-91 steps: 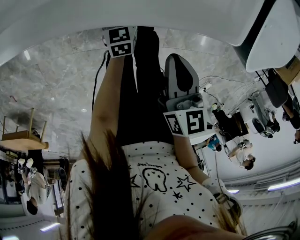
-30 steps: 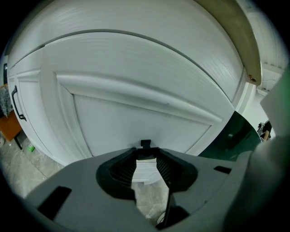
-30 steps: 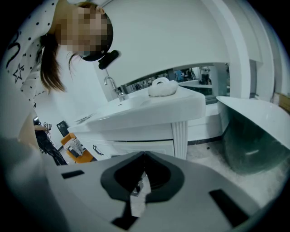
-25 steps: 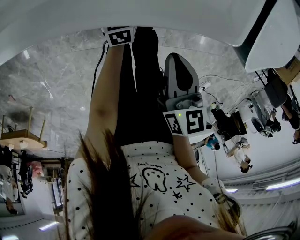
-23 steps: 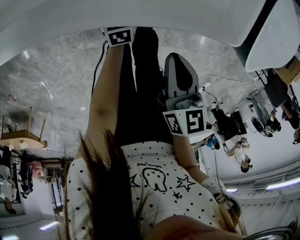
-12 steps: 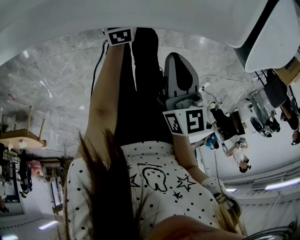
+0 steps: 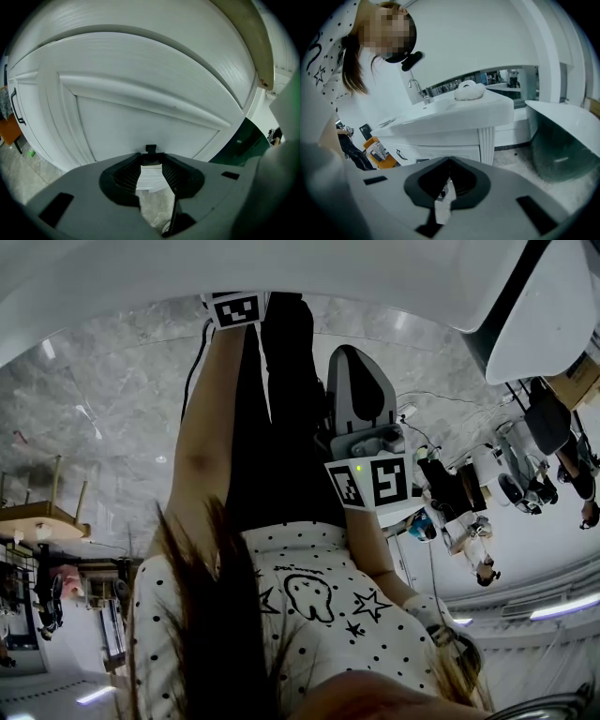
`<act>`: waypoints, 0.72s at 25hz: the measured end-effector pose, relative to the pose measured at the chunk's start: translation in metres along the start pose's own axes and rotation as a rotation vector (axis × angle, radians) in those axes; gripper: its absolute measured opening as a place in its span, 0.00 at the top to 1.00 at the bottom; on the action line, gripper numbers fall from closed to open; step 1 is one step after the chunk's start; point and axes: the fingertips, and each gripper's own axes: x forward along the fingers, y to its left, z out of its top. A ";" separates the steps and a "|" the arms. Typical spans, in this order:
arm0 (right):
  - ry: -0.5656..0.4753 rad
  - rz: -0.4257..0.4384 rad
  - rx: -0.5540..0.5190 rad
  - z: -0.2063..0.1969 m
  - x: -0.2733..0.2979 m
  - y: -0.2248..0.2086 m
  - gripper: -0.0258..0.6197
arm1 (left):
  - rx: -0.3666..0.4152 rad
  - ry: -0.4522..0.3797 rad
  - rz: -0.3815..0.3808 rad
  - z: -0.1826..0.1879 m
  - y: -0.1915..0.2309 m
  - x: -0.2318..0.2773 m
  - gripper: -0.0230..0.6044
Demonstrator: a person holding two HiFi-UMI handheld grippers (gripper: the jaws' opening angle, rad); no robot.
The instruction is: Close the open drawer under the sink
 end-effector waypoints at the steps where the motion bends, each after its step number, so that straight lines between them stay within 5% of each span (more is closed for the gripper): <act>1: -0.003 0.002 -0.003 0.002 -0.001 0.000 0.94 | 0.001 -0.001 0.002 0.001 -0.001 0.000 0.74; 8: -0.038 0.032 -0.005 0.024 -0.012 0.009 0.94 | 0.040 0.055 -0.008 0.001 -0.005 -0.022 0.75; 12: -0.073 0.050 -0.022 0.046 -0.023 0.016 0.94 | 0.040 -0.006 0.014 0.024 -0.006 -0.071 0.93; 18: -0.111 0.069 -0.063 0.079 -0.051 0.033 0.94 | 0.062 -0.099 -0.032 0.083 -0.020 -0.159 0.96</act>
